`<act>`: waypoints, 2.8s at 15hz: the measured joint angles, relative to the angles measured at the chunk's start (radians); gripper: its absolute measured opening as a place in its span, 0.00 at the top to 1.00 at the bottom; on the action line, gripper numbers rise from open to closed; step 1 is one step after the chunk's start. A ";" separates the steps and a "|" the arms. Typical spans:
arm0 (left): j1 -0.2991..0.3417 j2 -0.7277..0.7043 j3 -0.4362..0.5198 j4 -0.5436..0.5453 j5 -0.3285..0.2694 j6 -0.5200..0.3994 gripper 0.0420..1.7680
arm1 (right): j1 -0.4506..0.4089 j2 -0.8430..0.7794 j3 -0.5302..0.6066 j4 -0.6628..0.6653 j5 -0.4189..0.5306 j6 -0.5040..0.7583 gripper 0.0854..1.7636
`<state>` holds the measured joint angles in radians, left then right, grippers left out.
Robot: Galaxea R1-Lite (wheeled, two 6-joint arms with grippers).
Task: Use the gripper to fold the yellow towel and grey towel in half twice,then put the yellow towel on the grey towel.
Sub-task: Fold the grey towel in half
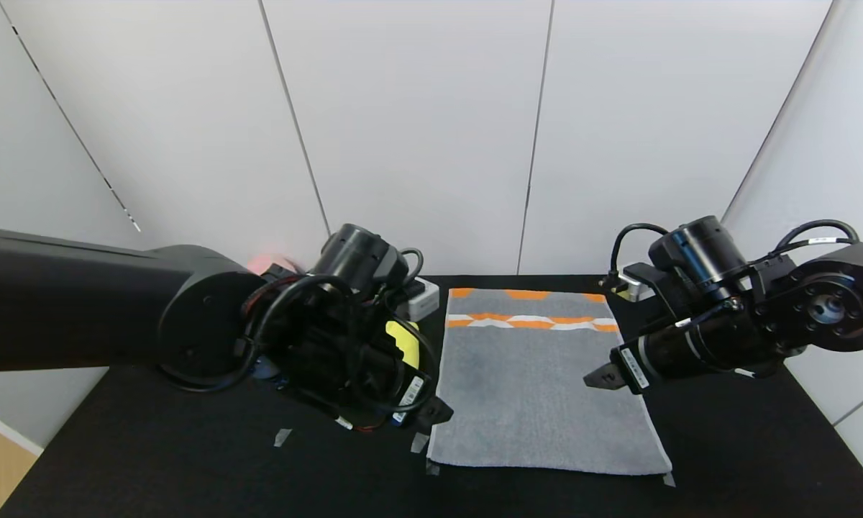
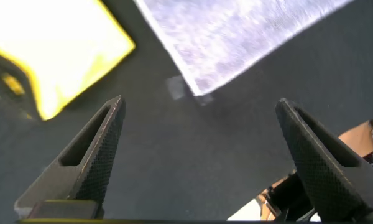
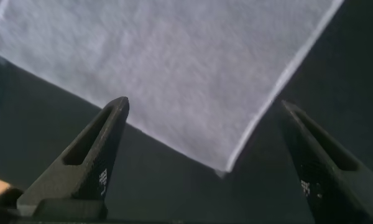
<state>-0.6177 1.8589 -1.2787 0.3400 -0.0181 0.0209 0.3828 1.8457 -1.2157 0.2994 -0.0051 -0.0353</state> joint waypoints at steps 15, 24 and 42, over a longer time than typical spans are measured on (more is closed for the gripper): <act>-0.099 0.249 -0.106 0.094 0.112 0.066 0.03 | -0.135 0.004 0.181 0.062 0.042 -0.223 0.04; -0.108 0.342 -0.116 0.081 0.176 0.063 0.03 | -0.127 0.085 0.211 0.054 0.033 -0.221 0.03; -0.116 0.427 -0.205 0.083 0.185 0.048 0.03 | -0.114 0.164 0.208 -0.016 0.029 -0.213 0.03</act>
<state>-0.7340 2.2862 -1.4840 0.4232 0.1670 0.0691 0.2683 2.0094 -1.0077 0.2832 0.0238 -0.2479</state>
